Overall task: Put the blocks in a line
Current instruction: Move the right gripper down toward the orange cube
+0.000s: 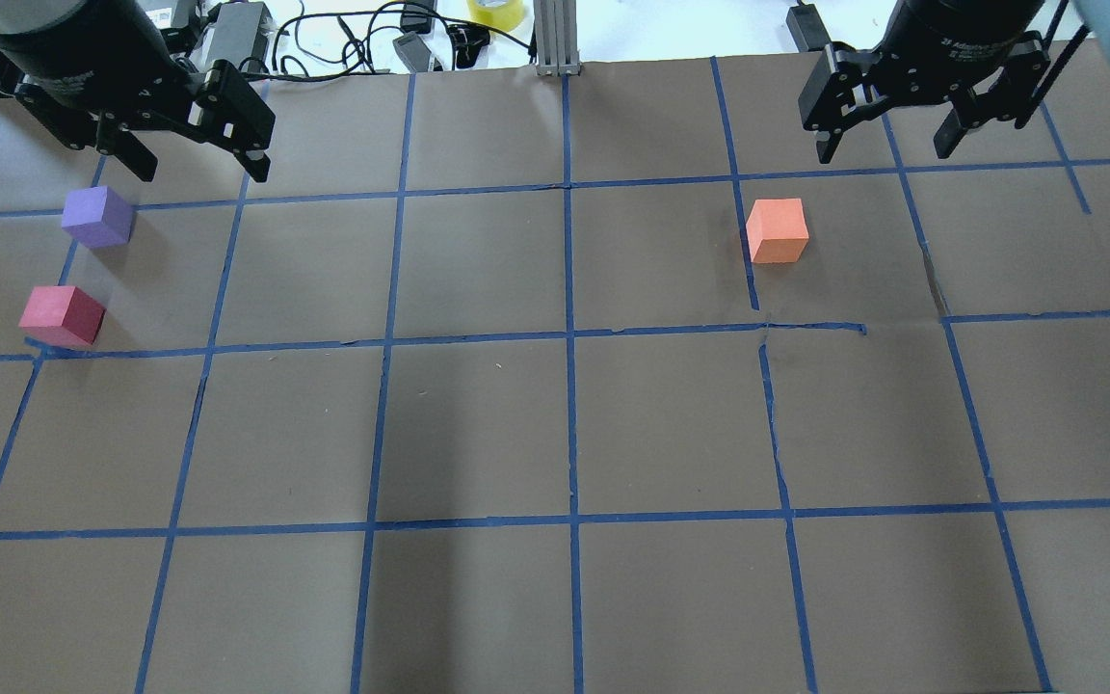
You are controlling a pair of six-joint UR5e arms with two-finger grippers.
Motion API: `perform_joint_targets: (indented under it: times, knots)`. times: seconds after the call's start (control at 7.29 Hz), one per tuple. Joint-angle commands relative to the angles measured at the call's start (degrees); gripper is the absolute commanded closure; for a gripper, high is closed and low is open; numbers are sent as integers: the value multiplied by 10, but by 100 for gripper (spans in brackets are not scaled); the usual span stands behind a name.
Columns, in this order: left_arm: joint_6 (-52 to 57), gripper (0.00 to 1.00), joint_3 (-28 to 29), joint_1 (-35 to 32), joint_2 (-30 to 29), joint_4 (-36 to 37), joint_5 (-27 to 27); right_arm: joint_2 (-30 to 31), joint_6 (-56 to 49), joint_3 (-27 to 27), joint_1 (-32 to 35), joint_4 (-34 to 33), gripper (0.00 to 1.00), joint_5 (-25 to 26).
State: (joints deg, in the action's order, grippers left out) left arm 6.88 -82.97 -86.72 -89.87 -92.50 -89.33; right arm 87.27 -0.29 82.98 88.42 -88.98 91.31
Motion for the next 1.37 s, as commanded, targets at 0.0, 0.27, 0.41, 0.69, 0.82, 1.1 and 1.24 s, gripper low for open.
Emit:
perform_joint_targets:
  times: [0.0, 0.27, 0.41, 0.69, 0.82, 1.1, 1.24]
  knots:
    - [-3, 0, -4, 1, 3, 0, -1, -1, -1, 0, -1, -3, 0, 0]
    - [-3, 0, -4, 1, 3, 0, -1, -2, -1, 1, -2, -4, 0, 1]
    - [-3, 0, -4, 1, 3, 0, -1, -2, -1, 5, -2, -6, 0, 0]
    - [-3, 0, -5, 1, 3, -1, -1, -23, -3, -3, -1, -37, 0, 0]
    - [-1, 0, -5, 1, 4, -1, -1, -34, -5, -4, -1, -69, 0, 0]
    - [0, 0, -9, 1, 7, 0, -1, -99, -3, -12, -2, -133, 0, 5]
    - [1, 0, -10, 1, 8, 0, -1, -147, -5, -30, -2, -167, 2, 5]
